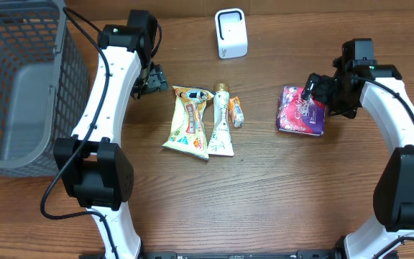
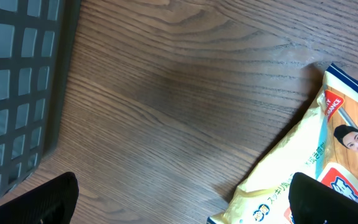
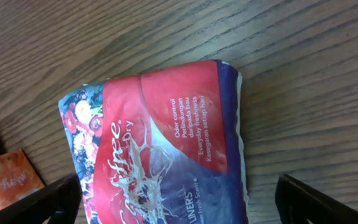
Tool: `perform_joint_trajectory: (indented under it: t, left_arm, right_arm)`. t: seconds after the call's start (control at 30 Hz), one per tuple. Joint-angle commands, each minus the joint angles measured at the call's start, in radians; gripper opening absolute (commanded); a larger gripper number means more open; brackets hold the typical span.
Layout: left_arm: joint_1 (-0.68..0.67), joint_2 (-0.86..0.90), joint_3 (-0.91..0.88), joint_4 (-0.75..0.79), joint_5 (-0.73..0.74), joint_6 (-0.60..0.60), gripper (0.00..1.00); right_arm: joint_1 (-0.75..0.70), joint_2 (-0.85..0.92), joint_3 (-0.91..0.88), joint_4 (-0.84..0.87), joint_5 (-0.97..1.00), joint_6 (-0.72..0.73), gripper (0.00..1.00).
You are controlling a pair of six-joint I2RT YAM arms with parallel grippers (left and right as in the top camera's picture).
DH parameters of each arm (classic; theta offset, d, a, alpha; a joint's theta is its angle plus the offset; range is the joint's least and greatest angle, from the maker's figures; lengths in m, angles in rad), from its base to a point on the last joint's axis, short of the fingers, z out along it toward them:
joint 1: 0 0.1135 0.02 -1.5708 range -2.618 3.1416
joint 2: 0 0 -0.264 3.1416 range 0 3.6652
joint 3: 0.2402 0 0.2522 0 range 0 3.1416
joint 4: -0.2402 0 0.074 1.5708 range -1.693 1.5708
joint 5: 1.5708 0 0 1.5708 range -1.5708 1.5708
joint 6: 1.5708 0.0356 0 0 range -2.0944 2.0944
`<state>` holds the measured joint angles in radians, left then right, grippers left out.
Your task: Scan the item barcode
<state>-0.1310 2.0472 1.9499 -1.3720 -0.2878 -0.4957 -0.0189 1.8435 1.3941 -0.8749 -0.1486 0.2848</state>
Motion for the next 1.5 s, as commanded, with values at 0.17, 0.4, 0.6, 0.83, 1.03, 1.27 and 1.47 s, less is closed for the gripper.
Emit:
perform_joint_trajectory:
  t: [0.17,0.4,0.6,0.83,1.03,1.27,1.47]
  left_arm:
    - [-0.007,0.008,0.003,0.000,0.000,-0.014,1.00]
    - [-0.007,0.008,0.003,0.000,0.000,-0.014,1.00]
    - [-0.007,0.008,0.003,0.000,0.000,-0.014,1.00]
    - [-0.007,0.008,0.003,0.000,0.000,-0.014,1.00]
    - [-0.007,0.008,0.003,0.000,0.000,-0.014,1.00]
    - [-0.007,0.008,0.003,0.000,0.000,-0.014,1.00]
    - [-0.007,0.008,0.003,0.000,0.000,-0.014,1.00]
  right_arm:
    - [-0.002,-0.001,0.026,-0.025,-0.036,-0.001,1.00]
    - [-0.002,-0.001,0.026,-0.014,-0.035,0.002,0.99]
    - [-0.003,-0.001,0.008,-0.001,-0.037,-0.002,1.00]
    - [-0.003,0.000,-0.073,0.091,-0.080,-0.002,1.00]
    - [-0.028,0.000,-0.150,0.162,-0.027,0.000,0.99]
    - [-0.055,0.001,-0.238,0.248,-0.111,-0.002,0.88]
    - [-0.053,0.001,-0.285,0.316,-0.159,-0.001,0.64]
